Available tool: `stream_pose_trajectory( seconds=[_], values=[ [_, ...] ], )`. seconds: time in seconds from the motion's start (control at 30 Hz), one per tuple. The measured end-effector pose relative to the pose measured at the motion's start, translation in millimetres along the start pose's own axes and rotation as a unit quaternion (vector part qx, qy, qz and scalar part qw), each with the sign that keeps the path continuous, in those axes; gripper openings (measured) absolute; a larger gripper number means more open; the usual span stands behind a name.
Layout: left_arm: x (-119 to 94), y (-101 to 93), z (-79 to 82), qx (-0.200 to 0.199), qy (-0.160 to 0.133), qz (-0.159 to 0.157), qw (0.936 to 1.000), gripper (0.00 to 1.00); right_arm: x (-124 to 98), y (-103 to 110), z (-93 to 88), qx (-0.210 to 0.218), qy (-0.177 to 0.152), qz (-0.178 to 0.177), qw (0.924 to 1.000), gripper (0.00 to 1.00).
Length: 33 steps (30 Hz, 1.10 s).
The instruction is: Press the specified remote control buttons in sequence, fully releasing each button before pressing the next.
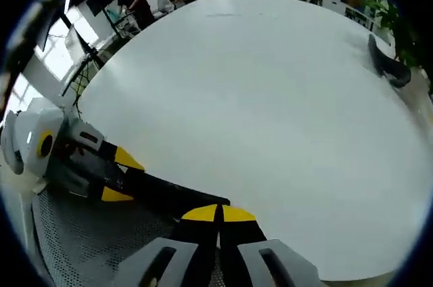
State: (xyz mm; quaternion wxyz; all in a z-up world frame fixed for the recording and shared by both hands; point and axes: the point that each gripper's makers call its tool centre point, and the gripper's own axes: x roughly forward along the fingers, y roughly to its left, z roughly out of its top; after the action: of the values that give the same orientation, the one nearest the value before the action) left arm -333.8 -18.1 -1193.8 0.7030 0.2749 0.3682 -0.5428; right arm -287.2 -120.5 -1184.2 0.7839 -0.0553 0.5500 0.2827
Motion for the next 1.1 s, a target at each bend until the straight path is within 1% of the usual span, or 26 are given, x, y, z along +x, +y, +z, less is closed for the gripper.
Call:
stream_pose_trajectory(
  seconds=[0.03,0.23,0.3,0.33,0.5,0.7,0.83,0.97,1.1],
  values=[
    [0.1,-0.1,0.1,0.000,-0.001,0.000,1.0000,0.24,0.8,-0.5,-1.1,0.001,0.002,-0.003,1.0000,0.00],
    [0.6,0.5,0.6,0.000,-0.006,0.000,1.0000,0.24,-2.4,2.6,-1.8,0.012,0.000,0.006,0.9999,0.00],
    [1.1,0.8,0.8,0.002,-0.008,0.001,1.0000,0.24,-0.6,4.9,-3.5,0.012,0.006,0.013,0.9998,0.00],
    [0.9,0.7,1.0,0.004,-0.008,0.002,1.0000,0.24,-0.6,4.1,-2.3,0.003,0.004,0.008,1.0000,0.00],
    [1.2,1.4,1.1,0.003,-0.011,0.002,0.9999,0.24,-0.4,5.1,-3.4,-0.002,0.004,0.005,1.0000,0.00],
    [1.8,1.8,1.1,0.008,-0.011,0.005,0.9999,0.24,0.2,5.3,-3.5,-0.025,0.006,-0.005,0.9996,0.00],
    [2.0,2.1,1.2,0.010,-0.011,0.007,0.9999,0.24,0.0,3.8,-3.3,-0.012,0.004,0.000,0.9999,0.00],
    [2.0,2.4,1.6,0.009,-0.013,0.006,0.9999,0.24,0.7,4.3,-3.1,-0.010,0.003,0.001,0.9999,0.00],
    [2.2,2.6,1.4,0.010,-0.013,0.007,0.9998,0.24,0.4,3.8,-3.5,-0.007,-0.008,0.003,0.9999,0.00]
  ],
)
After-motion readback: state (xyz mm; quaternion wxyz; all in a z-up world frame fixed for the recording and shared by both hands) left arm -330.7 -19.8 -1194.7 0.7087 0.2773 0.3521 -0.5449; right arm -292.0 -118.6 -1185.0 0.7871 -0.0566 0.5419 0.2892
